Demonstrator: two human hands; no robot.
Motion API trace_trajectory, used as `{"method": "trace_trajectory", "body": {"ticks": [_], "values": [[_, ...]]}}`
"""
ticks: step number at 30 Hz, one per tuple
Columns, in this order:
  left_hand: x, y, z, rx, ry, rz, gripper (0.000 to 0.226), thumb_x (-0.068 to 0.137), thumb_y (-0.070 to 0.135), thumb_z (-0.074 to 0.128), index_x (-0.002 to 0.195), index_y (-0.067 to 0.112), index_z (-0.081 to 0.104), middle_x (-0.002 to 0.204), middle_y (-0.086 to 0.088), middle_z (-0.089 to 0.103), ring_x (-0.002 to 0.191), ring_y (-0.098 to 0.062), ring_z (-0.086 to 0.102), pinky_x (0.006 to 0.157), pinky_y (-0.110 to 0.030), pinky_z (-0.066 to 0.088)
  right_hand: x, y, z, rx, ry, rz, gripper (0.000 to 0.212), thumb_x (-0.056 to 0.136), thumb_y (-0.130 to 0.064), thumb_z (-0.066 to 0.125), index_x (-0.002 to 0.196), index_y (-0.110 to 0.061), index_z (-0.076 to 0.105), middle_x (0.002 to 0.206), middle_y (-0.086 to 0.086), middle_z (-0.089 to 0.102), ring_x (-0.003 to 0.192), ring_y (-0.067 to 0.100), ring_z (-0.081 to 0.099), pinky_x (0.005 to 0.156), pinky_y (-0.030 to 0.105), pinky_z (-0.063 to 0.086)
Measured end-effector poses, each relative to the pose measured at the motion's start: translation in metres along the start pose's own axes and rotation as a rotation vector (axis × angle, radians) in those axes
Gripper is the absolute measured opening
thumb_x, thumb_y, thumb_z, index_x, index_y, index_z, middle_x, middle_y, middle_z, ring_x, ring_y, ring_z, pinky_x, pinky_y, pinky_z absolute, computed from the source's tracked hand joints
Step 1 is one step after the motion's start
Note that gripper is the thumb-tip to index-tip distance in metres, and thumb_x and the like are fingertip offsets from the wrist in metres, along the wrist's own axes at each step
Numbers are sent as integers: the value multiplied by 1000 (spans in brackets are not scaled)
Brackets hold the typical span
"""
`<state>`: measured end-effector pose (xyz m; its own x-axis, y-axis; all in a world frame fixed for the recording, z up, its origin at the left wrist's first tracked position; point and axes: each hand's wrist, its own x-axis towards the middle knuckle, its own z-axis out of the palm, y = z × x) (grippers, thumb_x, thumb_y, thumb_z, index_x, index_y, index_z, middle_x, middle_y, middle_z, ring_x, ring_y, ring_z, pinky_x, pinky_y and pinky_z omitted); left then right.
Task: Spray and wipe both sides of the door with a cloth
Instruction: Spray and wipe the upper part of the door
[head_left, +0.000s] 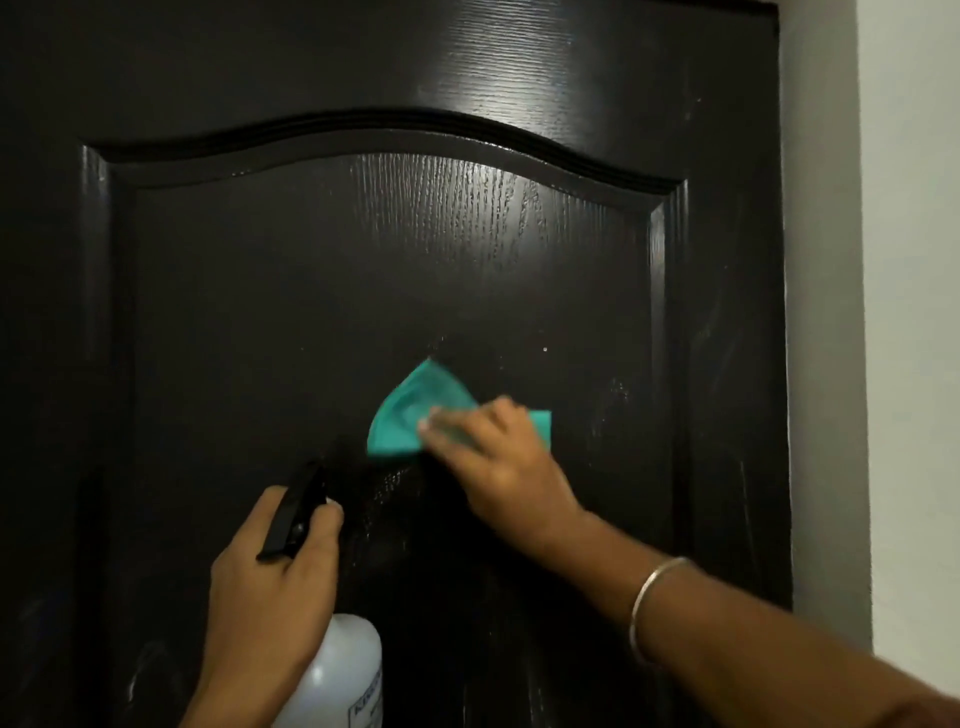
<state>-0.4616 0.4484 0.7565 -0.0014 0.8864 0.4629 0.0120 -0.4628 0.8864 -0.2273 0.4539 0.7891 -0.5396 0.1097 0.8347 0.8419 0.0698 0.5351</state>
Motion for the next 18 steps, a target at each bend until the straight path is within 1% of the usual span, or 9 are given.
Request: {"method": "trace_trajectory", "body": {"ticks": [3,5,8,10,12,13,14,16,18], "values": [[-4,0,-3,20,26,14,17,97,29,65,80,29,68,74,-5,71,73,-29,72,78,-55,62,-23,-18,-5,49,-314,-455,34,106,-16,58,139,-15,63,137,7,62,105,26,57,80,40,45],[-6,1,-2,55,14,17,20,97,27,65,78,25,68,69,-7,70,66,-30,70,73,-53,61,14,24,-20,-99,-258,-538,30,104,-21,59,133,-25,68,132,2,65,103,26,53,76,39,40],[-8,0,2,64,-13,2,21,97,29,65,76,27,68,69,-8,70,66,-31,70,71,-52,60,89,102,-54,-293,80,-100,25,97,-21,66,118,-30,75,118,6,66,95,30,54,73,44,46],[-10,-2,5,67,-18,-9,21,97,30,64,76,31,66,70,-8,70,67,-31,69,72,-53,60,115,120,-63,-233,192,210,21,99,-26,64,117,-27,75,112,6,63,87,28,60,66,46,54],[-13,-5,8,66,-13,-11,21,96,30,64,76,32,65,69,-11,69,66,-33,69,72,-54,60,112,89,-45,-159,219,305,20,99,-26,63,114,-20,75,107,7,63,80,29,63,61,45,56],[-15,-6,10,61,-7,-11,20,96,30,64,76,31,65,69,-12,69,66,-34,69,72,-55,60,100,59,-32,-107,196,236,19,99,-24,63,112,-18,75,106,7,65,81,29,63,63,45,56],[-18,-6,11,52,6,-8,18,96,30,64,77,31,66,69,-11,69,67,-33,69,73,-55,61,80,24,-17,-33,118,114,18,100,-23,63,112,-17,75,105,8,66,85,29,64,67,45,56],[-24,-5,13,43,34,8,16,95,28,64,80,33,68,73,-8,70,70,-31,69,74,-55,61,30,-40,4,166,-196,-144,22,104,-24,57,116,-14,72,109,10,66,93,27,62,77,46,55],[-28,-2,11,40,40,19,20,96,25,64,79,35,68,77,-7,69,74,-30,69,73,-53,60,0,-67,7,291,-451,-390,23,103,-20,55,118,-10,70,115,13,62,95,28,58,76,47,53]]}}
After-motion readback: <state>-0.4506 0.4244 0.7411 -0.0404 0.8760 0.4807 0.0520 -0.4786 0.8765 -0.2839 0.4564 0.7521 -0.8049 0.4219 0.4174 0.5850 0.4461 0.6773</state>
